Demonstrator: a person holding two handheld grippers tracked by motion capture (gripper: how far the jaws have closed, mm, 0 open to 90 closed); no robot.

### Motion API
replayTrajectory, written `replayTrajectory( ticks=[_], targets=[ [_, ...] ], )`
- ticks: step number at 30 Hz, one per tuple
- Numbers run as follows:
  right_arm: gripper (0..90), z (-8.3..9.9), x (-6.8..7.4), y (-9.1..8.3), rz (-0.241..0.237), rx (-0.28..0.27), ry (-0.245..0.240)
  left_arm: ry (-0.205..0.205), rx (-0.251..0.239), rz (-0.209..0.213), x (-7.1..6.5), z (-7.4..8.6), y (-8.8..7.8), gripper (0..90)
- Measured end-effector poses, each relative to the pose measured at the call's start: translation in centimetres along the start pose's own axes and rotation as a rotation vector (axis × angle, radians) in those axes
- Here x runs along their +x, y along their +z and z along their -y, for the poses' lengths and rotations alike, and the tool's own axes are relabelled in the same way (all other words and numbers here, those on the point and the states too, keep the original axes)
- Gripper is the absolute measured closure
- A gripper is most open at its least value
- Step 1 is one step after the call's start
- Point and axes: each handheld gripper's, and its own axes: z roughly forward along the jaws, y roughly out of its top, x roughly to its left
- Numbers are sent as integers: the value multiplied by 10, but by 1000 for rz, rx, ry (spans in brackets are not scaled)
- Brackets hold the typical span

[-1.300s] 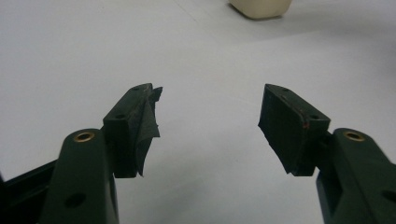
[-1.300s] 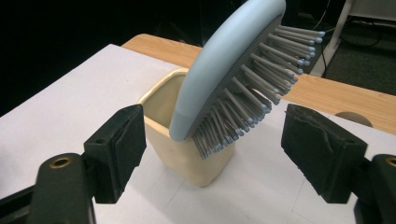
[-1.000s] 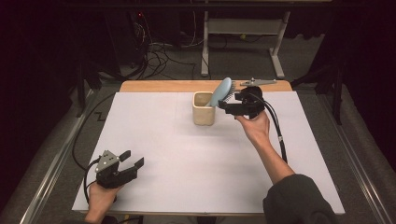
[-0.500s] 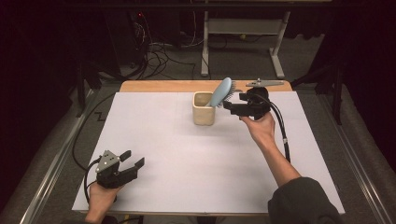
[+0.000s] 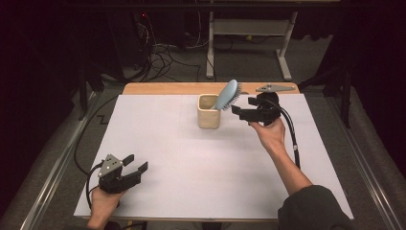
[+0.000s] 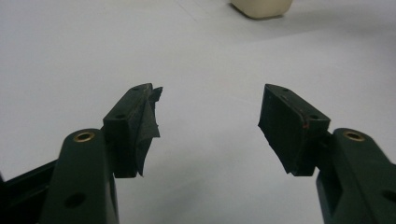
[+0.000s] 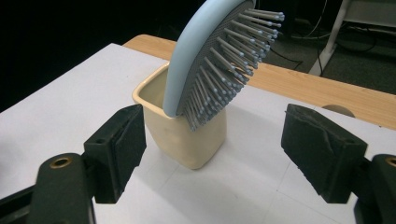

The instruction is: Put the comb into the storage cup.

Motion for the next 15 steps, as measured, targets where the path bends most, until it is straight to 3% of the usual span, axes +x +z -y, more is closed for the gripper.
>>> replayTrajectory(
  ticks=[15],
  targets=[
    [231,9,-6,-6,9,2,2,0,1,-2,0,0,0,369]
  ],
)
